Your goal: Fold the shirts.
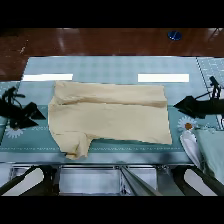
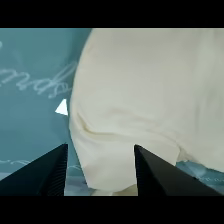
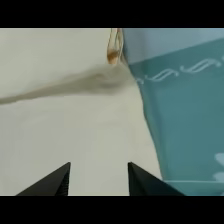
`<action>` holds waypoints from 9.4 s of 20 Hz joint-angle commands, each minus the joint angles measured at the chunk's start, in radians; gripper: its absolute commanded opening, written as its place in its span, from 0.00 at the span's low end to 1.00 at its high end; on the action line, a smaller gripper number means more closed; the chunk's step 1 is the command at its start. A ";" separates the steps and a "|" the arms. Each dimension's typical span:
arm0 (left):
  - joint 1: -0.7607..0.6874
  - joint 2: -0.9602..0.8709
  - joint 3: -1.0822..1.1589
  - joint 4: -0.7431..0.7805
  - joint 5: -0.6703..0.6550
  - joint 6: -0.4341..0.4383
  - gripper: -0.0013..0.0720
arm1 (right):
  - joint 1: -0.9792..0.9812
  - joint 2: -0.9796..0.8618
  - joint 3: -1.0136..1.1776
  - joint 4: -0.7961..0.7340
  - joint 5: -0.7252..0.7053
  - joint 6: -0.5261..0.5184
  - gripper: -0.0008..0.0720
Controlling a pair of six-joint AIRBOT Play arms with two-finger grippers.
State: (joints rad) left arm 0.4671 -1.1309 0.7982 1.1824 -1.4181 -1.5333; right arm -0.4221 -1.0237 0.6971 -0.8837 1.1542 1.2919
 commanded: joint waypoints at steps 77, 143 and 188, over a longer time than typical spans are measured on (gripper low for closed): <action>-0.106 -0.612 0.840 -0.166 -0.056 -0.007 0.71 | -0.032 -0.560 0.496 0.230 0.007 -0.040 0.58; -0.259 0.394 0.295 -0.277 0.272 0.111 0.06 | 0.929 -0.413 0.627 0.158 -0.251 0.186 0.04; -0.293 0.496 -0.026 -0.292 0.283 0.134 0.06 | 0.683 -0.391 0.281 0.442 -0.216 -0.042 0.04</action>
State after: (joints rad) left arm 0.1745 -0.6342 0.7727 0.8906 -1.1351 -1.3994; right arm 0.2611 -1.3968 0.7746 -0.2481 0.8562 1.1675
